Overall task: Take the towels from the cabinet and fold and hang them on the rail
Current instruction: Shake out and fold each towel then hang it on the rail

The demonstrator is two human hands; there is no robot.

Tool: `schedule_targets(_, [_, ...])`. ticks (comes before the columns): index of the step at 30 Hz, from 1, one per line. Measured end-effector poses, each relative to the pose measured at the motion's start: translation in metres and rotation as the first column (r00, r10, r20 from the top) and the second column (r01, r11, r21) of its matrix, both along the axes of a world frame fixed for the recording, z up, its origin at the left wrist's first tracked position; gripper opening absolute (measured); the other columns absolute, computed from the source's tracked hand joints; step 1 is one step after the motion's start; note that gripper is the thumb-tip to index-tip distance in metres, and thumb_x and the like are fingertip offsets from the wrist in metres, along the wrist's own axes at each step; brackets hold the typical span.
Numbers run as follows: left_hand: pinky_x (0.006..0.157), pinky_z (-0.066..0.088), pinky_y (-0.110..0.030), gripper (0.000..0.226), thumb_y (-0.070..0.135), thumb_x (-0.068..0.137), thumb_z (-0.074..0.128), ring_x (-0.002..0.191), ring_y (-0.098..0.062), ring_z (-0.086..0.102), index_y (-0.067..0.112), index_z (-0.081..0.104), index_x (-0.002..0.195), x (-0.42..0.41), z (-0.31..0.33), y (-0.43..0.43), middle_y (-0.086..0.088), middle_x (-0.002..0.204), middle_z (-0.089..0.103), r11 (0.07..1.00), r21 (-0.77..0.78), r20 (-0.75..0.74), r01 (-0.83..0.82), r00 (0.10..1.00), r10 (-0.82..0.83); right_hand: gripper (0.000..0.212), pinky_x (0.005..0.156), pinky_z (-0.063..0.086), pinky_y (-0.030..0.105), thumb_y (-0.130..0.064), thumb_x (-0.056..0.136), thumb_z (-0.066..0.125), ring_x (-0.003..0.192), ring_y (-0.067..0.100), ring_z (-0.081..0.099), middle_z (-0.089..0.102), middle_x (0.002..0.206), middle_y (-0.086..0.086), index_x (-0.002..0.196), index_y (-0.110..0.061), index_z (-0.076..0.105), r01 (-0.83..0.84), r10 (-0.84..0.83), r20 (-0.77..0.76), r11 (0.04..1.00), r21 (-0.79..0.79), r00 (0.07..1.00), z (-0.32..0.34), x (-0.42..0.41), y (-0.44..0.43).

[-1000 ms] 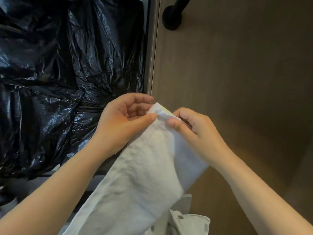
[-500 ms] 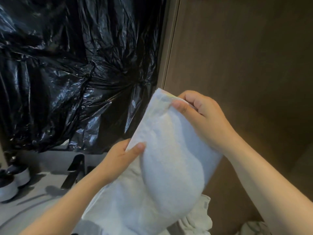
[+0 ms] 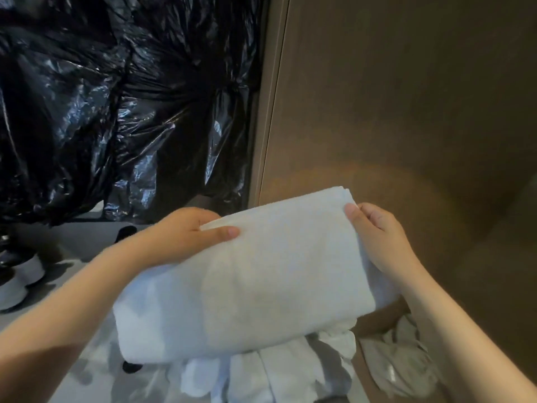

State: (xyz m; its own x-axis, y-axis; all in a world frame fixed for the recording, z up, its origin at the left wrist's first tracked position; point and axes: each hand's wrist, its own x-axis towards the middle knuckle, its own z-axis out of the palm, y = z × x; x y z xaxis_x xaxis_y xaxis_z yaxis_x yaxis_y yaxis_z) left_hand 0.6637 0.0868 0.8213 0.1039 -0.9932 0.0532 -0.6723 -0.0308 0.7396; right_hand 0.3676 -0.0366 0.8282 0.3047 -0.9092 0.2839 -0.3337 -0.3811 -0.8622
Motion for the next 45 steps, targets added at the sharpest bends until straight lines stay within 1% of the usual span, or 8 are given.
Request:
schedule_targets(4, [0.069, 0.046, -0.026, 0.045, 0.078, 0.076, 0.050, 0.077, 0.000, 0.061, 0.036, 0.065, 0.069, -0.022, -0.045, -0.032, 0.016, 0.078, 0.064, 0.965, 0.244, 0.233, 0.100, 0.959, -0.159, 0.040, 0.054, 0.035, 0.018, -0.043, 0.099, 0.046, 0.052, 0.002, 0.045, 0.050, 0.058, -0.010, 0.069, -0.017, 0.048, 0.140, -0.133, -0.171, 0.990, 0.026, 0.976, -0.077, -0.042, 0.004])
schedule_targets(8, [0.087, 0.040, -0.031, 0.039, 0.058, 0.092, 0.050, 0.097, -0.023, 0.056, 0.021, 0.062, 0.093, -0.064, -0.126, -0.056, -0.002, 0.101, 0.065, 0.942, 0.323, 0.297, 0.088, 0.936, -0.190, 0.035, 0.056, 0.037, 0.026, -0.038, 0.101, 0.046, 0.064, 0.014, 0.054, 0.056, 0.068, 0.001, 0.075, -0.015, 0.053, 0.246, -0.193, -0.270, 0.952, 0.181, 0.943, -0.147, -0.074, 0.015])
schedule_targets(15, [0.059, 0.030, -0.022, 0.023, 0.053, 0.095, 0.049, 0.082, -0.018, 0.056, 0.031, 0.051, 0.088, -0.094, -0.150, -0.090, 0.004, 0.084, 0.062, 0.991, 0.061, 0.407, 0.119, 0.904, -0.133, 0.037, 0.055, 0.039, 0.031, -0.043, 0.101, 0.042, 0.062, 0.015, 0.053, 0.058, 0.070, 0.004, 0.081, -0.015, 0.055, 0.373, -0.351, -0.160, 0.918, 0.136, 0.923, -0.174, -0.103, 0.001])
schedule_targets(24, [0.087, 0.042, -0.034, 0.053, 0.061, 0.096, 0.036, 0.105, -0.026, 0.056, 0.017, 0.059, 0.116, -0.102, -0.201, -0.089, -0.008, 0.114, 0.065, 0.981, 0.083, 0.640, -0.175, 0.764, 0.082, 0.031, 0.061, 0.030, 0.032, -0.029, 0.105, 0.038, 0.085, 0.038, 0.062, 0.067, 0.089, 0.019, 0.084, -0.009, 0.048, 0.398, -0.271, -0.537, 0.908, 0.133, 0.799, -0.259, -0.094, -0.051])
schedule_targets(31, [0.066, 0.043, -0.028, 0.021, 0.037, 0.086, 0.069, 0.077, -0.015, 0.055, 0.016, 0.071, 0.087, -0.073, -0.173, -0.054, -0.001, 0.087, 0.069, 0.954, -0.185, 0.479, -0.235, 0.826, 0.297, 0.026, 0.075, 0.042, 0.035, -0.027, 0.101, 0.048, 0.096, 0.033, 0.059, 0.064, 0.111, 0.019, 0.108, -0.003, 0.058, 0.397, -0.279, -0.450, 0.898, 0.191, 0.849, -0.264, -0.084, -0.050])
schedule_targets(36, [0.063, 0.048, -0.028, 0.013, 0.030, 0.085, 0.073, 0.074, -0.013, 0.064, 0.020, 0.074, 0.077, -0.048, -0.168, -0.024, 0.009, 0.078, 0.069, 0.907, -0.169, 0.212, -0.386, 0.885, 0.416, 0.030, 0.080, 0.039, 0.028, -0.026, 0.100, 0.049, 0.104, 0.022, 0.058, 0.051, 0.129, 0.003, 0.127, -0.015, 0.056, 0.016, -0.024, -0.412, 1.000, -0.022, 0.911, -0.213, -0.048, -0.033])
schedule_targets(41, [0.061, 0.040, -0.032, 0.043, 0.036, 0.083, 0.073, 0.065, -0.021, 0.048, 0.005, 0.051, 0.064, -0.026, -0.172, -0.035, -0.004, 0.067, 0.052, 0.794, 0.176, -0.209, -0.582, 0.766, 0.608, 0.025, 0.088, 0.046, 0.029, -0.024, 0.098, 0.052, 0.104, 0.015, 0.056, 0.058, 0.121, -0.002, 0.120, -0.017, 0.061, -0.252, 0.205, -0.386, 0.965, -0.075, 0.900, -0.182, 0.008, -0.007])
schedule_targets(45, [0.092, 0.048, -0.042, 0.046, 0.046, 0.093, 0.058, 0.094, -0.030, 0.060, 0.002, 0.071, 0.094, -0.027, -0.186, -0.045, -0.012, 0.096, 0.065, 0.719, 0.374, -0.179, -0.585, 0.716, 0.675, 0.030, 0.096, 0.045, 0.036, -0.023, 0.100, 0.050, 0.114, 0.020, 0.057, 0.061, 0.127, 0.002, 0.126, -0.013, 0.061, -0.327, 0.289, -0.423, 0.945, -0.018, 0.859, -0.181, 0.042, 0.002])
